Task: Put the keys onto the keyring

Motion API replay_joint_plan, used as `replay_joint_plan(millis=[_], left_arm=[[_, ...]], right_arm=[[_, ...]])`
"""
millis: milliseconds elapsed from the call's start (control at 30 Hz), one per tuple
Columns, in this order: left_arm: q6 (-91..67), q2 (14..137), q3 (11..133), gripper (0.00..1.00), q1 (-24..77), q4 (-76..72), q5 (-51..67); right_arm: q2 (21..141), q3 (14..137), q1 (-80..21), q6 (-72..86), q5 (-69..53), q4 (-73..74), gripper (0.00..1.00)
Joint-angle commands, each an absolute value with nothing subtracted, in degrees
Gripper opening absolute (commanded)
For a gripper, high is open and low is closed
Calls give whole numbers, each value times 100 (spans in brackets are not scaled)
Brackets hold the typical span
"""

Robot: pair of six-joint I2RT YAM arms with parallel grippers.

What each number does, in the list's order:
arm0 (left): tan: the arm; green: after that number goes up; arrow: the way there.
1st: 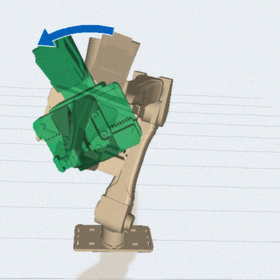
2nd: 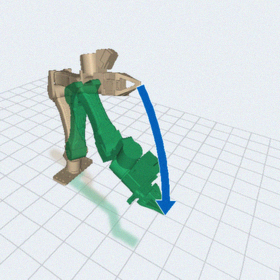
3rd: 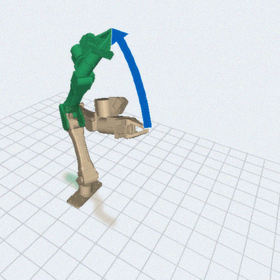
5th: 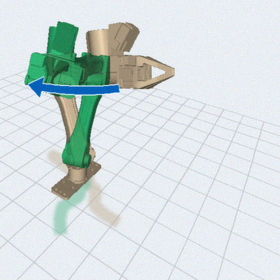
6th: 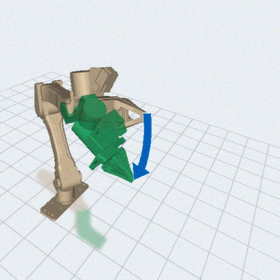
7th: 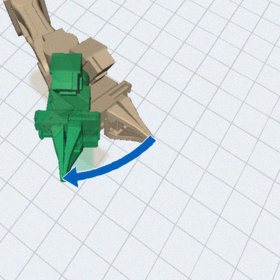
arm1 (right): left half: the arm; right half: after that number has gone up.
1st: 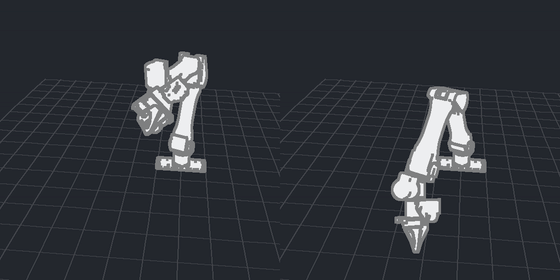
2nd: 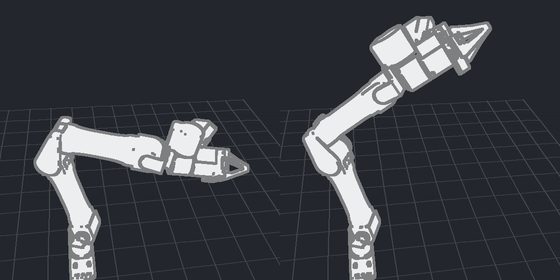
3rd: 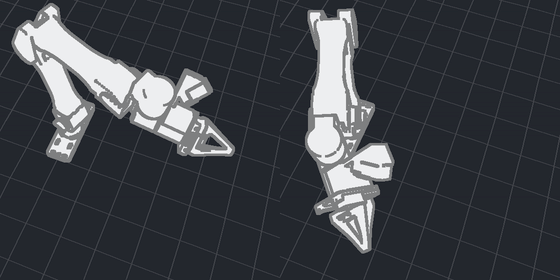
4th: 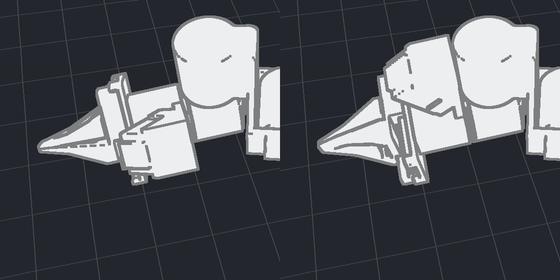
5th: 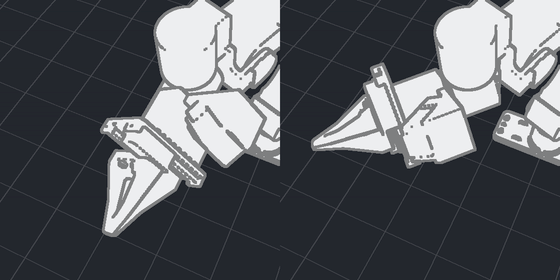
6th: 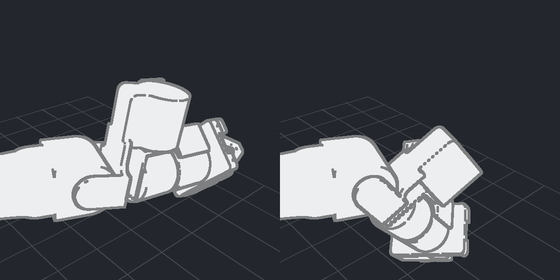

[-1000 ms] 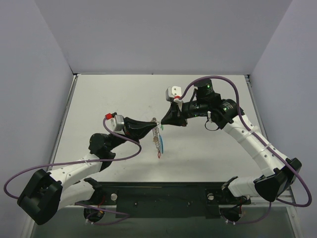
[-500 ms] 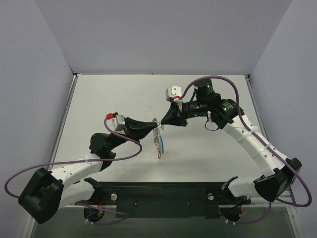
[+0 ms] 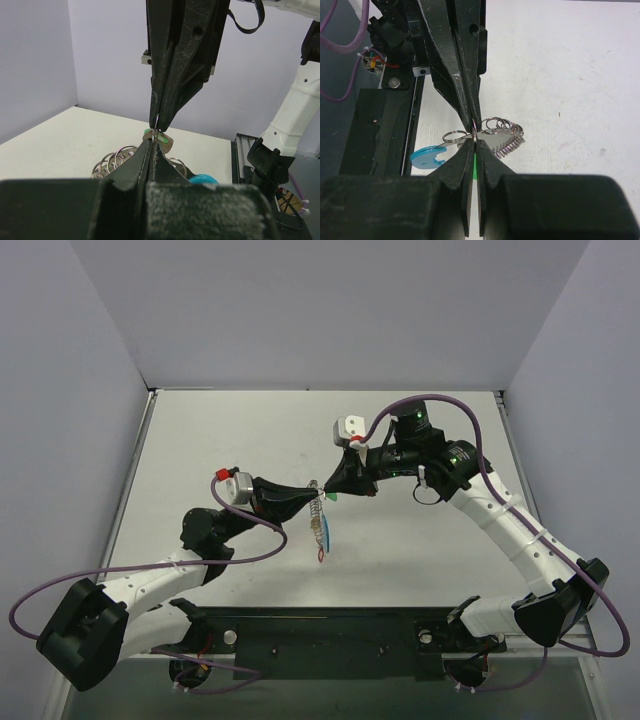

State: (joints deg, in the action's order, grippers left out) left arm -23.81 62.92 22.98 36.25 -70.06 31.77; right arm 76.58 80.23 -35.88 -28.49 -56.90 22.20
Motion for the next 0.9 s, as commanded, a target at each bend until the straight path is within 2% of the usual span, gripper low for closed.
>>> replay_joint_plan(millis=[0,867], left_arm=[[-2382,6267,2628,0,3604,-7269,3208],[-2250,6144,2760,0,3604,-6610,3217]], right_arm=[[7673,8095,-3683,-2988,-5897,2320,0],[7761,8314,-3823,-3392,-5669,2821,0]])
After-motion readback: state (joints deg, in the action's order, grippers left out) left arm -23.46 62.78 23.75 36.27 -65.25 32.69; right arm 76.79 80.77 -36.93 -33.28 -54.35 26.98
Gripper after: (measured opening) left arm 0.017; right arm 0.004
